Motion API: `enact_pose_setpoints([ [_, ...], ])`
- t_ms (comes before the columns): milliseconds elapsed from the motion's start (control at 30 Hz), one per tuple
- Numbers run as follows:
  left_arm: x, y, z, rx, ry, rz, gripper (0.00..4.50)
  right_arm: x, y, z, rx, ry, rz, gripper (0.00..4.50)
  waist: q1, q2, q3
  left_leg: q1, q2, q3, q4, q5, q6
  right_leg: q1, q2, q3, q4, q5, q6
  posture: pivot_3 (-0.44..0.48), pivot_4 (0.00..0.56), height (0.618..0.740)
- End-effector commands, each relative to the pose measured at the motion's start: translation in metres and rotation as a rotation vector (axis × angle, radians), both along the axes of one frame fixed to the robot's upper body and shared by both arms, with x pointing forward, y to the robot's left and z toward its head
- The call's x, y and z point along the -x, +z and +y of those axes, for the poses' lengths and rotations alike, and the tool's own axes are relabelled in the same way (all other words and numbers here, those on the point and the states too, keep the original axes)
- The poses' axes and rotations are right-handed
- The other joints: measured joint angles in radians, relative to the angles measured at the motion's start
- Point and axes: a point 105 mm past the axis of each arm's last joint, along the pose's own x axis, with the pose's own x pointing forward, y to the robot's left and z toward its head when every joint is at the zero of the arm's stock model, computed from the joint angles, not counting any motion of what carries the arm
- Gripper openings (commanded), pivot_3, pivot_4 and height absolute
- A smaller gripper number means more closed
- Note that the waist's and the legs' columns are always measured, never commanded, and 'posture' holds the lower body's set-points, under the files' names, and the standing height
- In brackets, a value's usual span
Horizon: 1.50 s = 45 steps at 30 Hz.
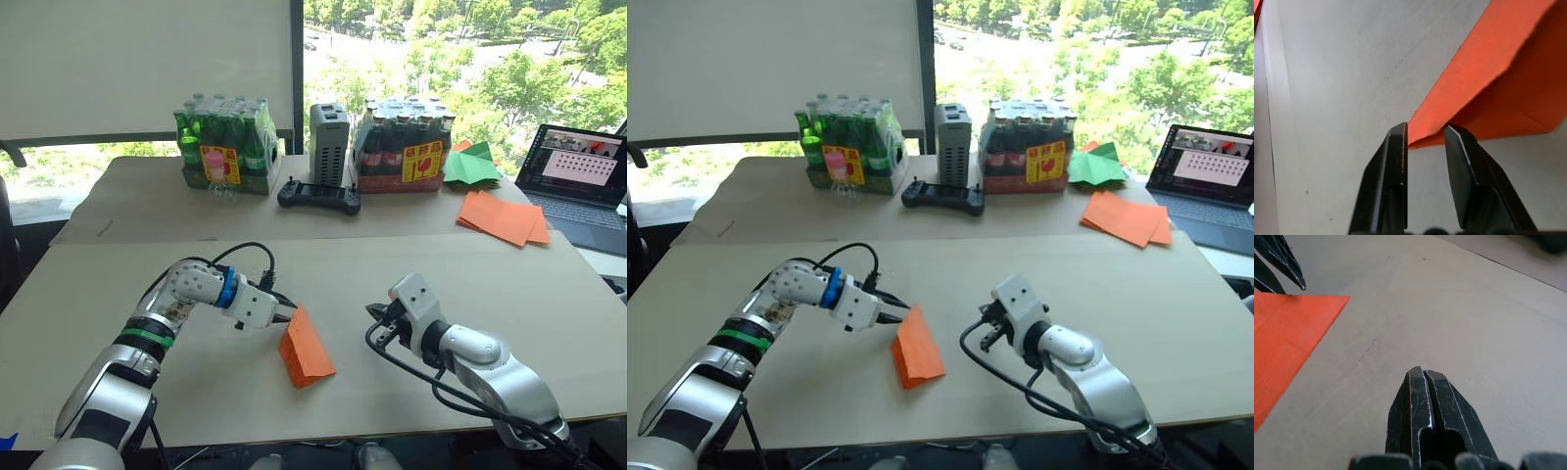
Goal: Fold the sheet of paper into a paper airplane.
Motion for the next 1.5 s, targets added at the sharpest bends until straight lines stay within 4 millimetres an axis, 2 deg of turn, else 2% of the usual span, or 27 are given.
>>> enact_pose_setpoints([
  [33,-0.004,0.008,-0.002,-0.003,-0.018,-0.043,0.04,0.0,0.016,-0.001,-0.007,-0.007,-0.067,0.0,0.0,0.0,0.0,0.0,0.0,0.0,0.0,0.0,0.0,0.0,0.0,0.0,0.0,0.0,0.0,0.0,0.15,0.699],
  [333,-0.008,0.008,0.012,0.025,0.09,-0.021,0.04,-0.003,0.021,-0.005,0.001,-0.014,-0.086,0.0,-0.001,0.0,0.0,0.0,0.0,0.0,0.0,0.0,0.0,0.0,0.0,0.0,0.0,0.0,0.0,0.0,0.15,0.699],
  [433,-0.012,0.011,0.023,0.078,0.245,0.039,0.04,-0.003,0.023,-0.008,0.007,-0.018,-0.095,0.0,-0.006,0.0,0.0,0.0,0.0,0.0,0.0,0.0,0.0,0.0,0.0,0.0,0.001,0.0,0.0,0.0,0.15,0.699],
  [467,-0.013,0.021,0.026,0.142,0.338,0.086,0.04,-0.002,0.024,-0.01,0.012,-0.017,-0.097,0.0,-0.006,0.0,0.0,0.0,0.0,0.0,0.0,0.0,0.0,0.0,0.001,0.0,0.001,0.0,0.0,0.0,0.15,0.699],
  [533,-0.005,0.032,0.031,0.197,0.441,0.164,0.04,-0.001,0.026,-0.011,0.017,-0.009,-0.099,0.0,-0.009,0.0,0.0,0.0,0.001,0.0,0.0,0.0,0.0,-0.001,0.001,0.0,0.002,0.0,0.0,0.0,0.15,0.699],
  [667,0.018,0.032,0.027,0.197,0.555,0.284,0.04,0.002,0.028,-0.005,0.021,0.036,-0.101,0.0,-0.012,0.0,0.0,0.001,0.001,0.0,0.0,0.0,0.0,0.0,0.001,0.0,0.002,-0.001,0.001,0.0,0.15,0.699],
  [900,0.04,0.017,0.019,0.154,0.64,0.363,0.04,0.006,0.028,0.004,0.032,0.109,-0.097,0.0,-0.002,0.0,0.0,0.003,0.001,0.0,0.0,0.0,0.0,0.001,0.001,0.001,0.002,-0.001,0.001,0.0,0.15,0.699],
  [1000,0.042,0.011,0.019,0.136,0.639,0.339,0.04,0.006,0.027,0.005,0.039,0.123,-0.092,0.0,-0.001,0.0,0.0,0.003,0.001,0.0,0.0,0.0,0.0,0.001,0.001,0.001,0.002,-0.001,0.0,0.0,0.15,0.699],
  [1167,0.042,0.016,0.028,0.163,0.625,0.339,1.48,0.004,0.027,0.005,0.049,0.144,-0.095,0.0,0.0,0.0,0.0,0.003,0.001,0.0,-0.001,0.0,-0.001,0.001,0.001,0.001,0.001,-0.001,0.0,0.0,0.15,0.699],
  [1200,0.043,0.018,0.032,0.172,0.627,0.347,1.89,0.003,0.028,0.005,0.052,0.15,-0.097,0.29,0.0,0.0,0.0,0.003,0.002,0.0,-0.001,0.0,-0.001,0.001,0.001,0.001,0.001,-0.001,0.0,0.0,0.15,0.699],
  [1367,0.052,0.035,0.051,0.266,0.651,0.44,1.9,0.012,0.034,0.012,0.1,0.309,-0.14,1.97,-0.002,0.001,0.001,0.003,0.002,0.0,-0.002,0.0,-0.001,0.001,0.001,0.001,0.001,-0.001,0.0,0.0,0.15,0.699],
  [1500,0.055,0.038,0.067,0.325,0.704,0.486,1.9,0.018,0.03,0.019,0.239,0.466,-0.201,3.27,-0.002,0.001,0.001,0.004,0.002,0.001,-0.002,0.0,-0.001,0.001,0.001,0.001,0.001,-0.001,0.0,0.0,0.15,0.699],
])
